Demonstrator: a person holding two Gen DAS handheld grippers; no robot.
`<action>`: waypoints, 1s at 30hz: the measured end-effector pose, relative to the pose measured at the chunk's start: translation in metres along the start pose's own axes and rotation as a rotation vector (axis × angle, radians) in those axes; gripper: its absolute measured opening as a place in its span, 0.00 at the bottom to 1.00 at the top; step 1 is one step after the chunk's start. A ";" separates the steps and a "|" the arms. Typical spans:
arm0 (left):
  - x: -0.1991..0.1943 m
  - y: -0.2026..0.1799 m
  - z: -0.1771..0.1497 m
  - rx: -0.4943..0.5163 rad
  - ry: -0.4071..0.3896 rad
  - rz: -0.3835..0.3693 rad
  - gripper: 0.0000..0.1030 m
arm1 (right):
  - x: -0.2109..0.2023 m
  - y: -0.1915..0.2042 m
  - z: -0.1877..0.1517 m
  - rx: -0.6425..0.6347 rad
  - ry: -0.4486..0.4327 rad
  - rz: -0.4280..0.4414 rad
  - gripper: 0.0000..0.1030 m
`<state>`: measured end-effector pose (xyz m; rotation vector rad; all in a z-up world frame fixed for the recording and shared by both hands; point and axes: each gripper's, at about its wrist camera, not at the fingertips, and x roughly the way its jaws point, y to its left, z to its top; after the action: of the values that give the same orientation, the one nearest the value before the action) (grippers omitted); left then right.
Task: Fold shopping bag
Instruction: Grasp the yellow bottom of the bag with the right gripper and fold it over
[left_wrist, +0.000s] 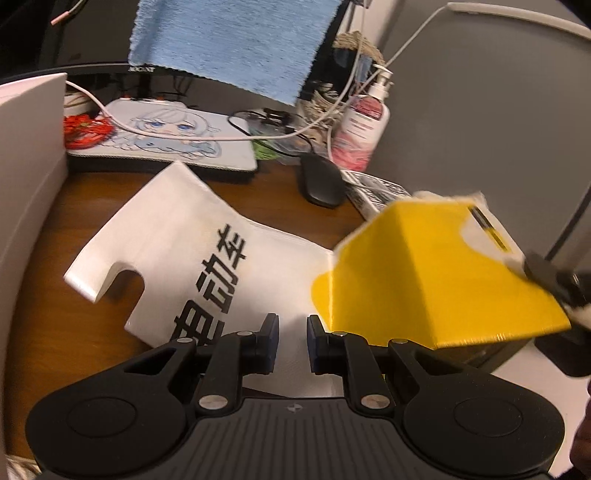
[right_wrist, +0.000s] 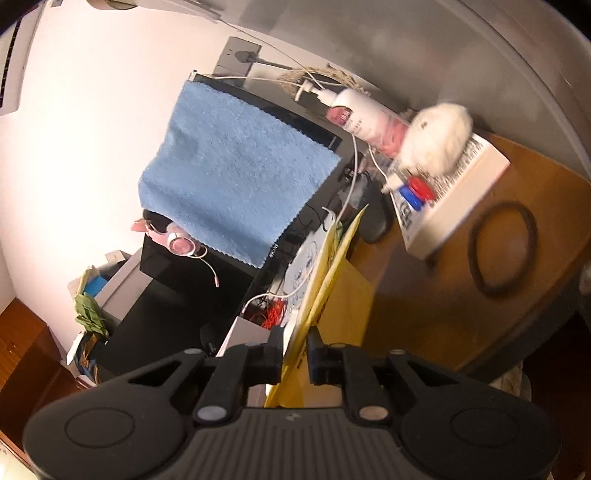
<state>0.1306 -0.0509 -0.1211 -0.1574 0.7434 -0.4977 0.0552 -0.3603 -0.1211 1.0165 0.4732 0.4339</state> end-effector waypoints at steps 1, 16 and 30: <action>0.000 -0.002 -0.001 0.002 0.001 -0.005 0.14 | 0.000 0.001 0.002 -0.012 -0.007 -0.007 0.14; -0.049 -0.001 0.010 -0.074 -0.078 -0.138 0.47 | -0.009 0.012 0.036 -0.106 -0.078 -0.072 0.06; -0.045 0.027 0.015 -0.048 -0.051 0.111 0.47 | -0.006 0.029 0.069 -0.223 -0.043 -0.107 0.06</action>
<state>0.1225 -0.0054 -0.0913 -0.1721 0.7106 -0.3691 0.0853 -0.3989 -0.0637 0.7801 0.4281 0.3591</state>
